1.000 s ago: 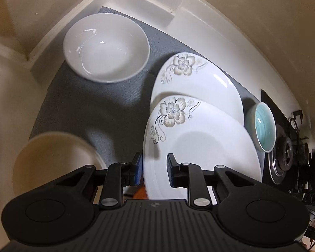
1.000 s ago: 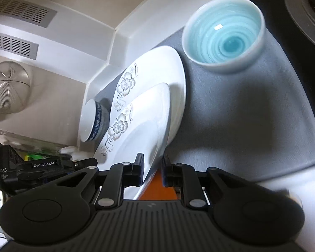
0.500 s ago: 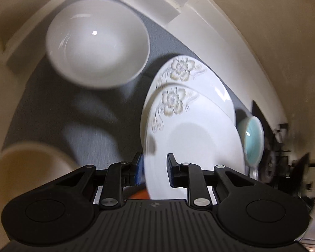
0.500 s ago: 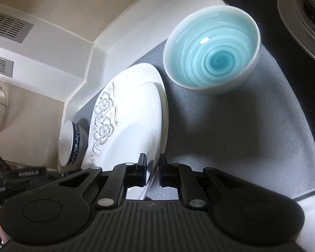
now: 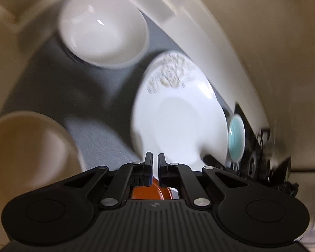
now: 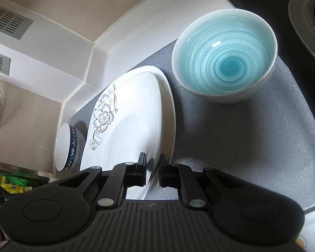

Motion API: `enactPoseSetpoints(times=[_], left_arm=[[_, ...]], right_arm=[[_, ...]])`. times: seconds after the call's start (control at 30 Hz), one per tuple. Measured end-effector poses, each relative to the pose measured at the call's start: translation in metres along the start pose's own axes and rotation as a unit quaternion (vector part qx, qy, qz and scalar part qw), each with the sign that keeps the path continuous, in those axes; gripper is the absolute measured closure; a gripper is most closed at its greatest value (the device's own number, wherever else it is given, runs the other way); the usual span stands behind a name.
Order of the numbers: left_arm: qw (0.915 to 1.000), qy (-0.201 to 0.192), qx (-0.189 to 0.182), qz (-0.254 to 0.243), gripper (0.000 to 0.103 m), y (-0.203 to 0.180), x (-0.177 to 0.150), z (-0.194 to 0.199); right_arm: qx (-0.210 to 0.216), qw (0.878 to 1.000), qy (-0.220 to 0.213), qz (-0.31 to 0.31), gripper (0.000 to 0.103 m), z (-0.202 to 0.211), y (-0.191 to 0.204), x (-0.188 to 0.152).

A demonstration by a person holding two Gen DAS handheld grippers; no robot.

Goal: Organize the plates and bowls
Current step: 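Carry the plate with the right gripper onto the other flower plate, then open the right gripper and withdraw it from the stacked plates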

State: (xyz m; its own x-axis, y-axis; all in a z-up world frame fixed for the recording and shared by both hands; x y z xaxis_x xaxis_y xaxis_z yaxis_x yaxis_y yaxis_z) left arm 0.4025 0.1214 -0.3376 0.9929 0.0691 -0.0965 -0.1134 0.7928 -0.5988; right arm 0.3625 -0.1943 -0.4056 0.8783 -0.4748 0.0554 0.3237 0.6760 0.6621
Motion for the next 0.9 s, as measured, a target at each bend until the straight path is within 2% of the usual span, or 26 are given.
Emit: enactPoseSetpoints(times=[0.13, 0.23, 0.3, 0.4, 0.5, 0.57, 0.6, 0.63, 0.67, 0.7, 0.73, 0.8, 0.9], left_arm=[[0.9988, 0.012, 0.045, 0.013, 0.097, 0.012, 0.006, -0.005], [0.9985, 0.026, 0.047, 0.009, 0.097, 0.012, 0.01, -0.016], [0.9986, 0.036, 0.036, 0.016, 0.097, 0.014, 0.01, -0.022], [0.999, 0.027, 0.014, 0.032, 0.097, 0.021, 0.007, -0.012], [0.9984, 0.01, -0.046, 0.033, 0.096, 0.024, 0.002, 0.003], [0.997, 0.024, -0.069, 0.026, 0.083, 0.024, 0.004, 0.001], [0.9964, 0.029, -0.076, 0.026, 0.069, 0.025, 0.006, -0.003], [0.9964, 0.028, -0.075, 0.029, 0.066, 0.025, 0.008, -0.006], [0.9969, 0.025, -0.067, 0.033, 0.066, 0.025, 0.01, -0.01], [0.9975, 0.027, -0.057, 0.03, 0.071, 0.024, 0.011, -0.015], [0.9978, 0.03, -0.052, 0.026, 0.089, 0.024, 0.011, -0.018], [0.9982, 0.034, -0.042, 0.025, 0.092, 0.024, 0.01, -0.022], [0.9974, 0.04, -0.052, 0.029, 0.092, 0.027, 0.01, -0.025]], right_arm=[[-0.001, 1.0, 0.007, 0.006, 0.091, -0.001, -0.001, 0.004], [-0.003, 1.0, 0.004, 0.003, 0.091, -0.003, -0.002, 0.007], [-0.01, 1.0, 0.005, 0.005, 0.091, -0.005, 0.001, 0.006], [-0.019, 1.0, 0.009, 0.011, 0.09, -0.005, 0.005, 0.005], [-0.018, 1.0, 0.009, 0.013, 0.09, -0.004, 0.004, 0.004], [-0.014, 1.0, 0.009, 0.011, 0.09, -0.004, 0.003, 0.005], [-0.015, 1.0, 0.009, 0.011, 0.09, -0.003, 0.003, 0.005], [-0.016, 1.0, 0.007, 0.013, 0.09, -0.003, 0.003, 0.005], [-0.018, 1.0, 0.006, 0.013, 0.09, -0.003, 0.003, 0.005], [-0.019, 1.0, 0.005, 0.013, 0.09, -0.005, 0.005, 0.005], [-0.021, 1.0, 0.006, 0.013, 0.09, -0.005, 0.006, 0.004], [-0.023, 1.0, 0.007, 0.019, 0.09, -0.004, 0.007, 0.003], [-0.024, 1.0, 0.006, 0.018, 0.089, -0.001, 0.006, 0.003]])
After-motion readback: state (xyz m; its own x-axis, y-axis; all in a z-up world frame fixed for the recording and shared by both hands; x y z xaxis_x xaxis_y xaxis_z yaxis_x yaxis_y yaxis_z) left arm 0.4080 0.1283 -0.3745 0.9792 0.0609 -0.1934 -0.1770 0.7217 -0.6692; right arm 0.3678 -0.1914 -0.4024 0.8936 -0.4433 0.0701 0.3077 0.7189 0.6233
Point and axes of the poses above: each gripper's, at about its wrist camera, not at the fingertips, and z roughly against the way its jaws point, y to its left, x to its top, the point moved 4 cm from there along -z, roughly the way its jaws point, and after that the axes turned 14 degrees about y, right-handed, at the moved point
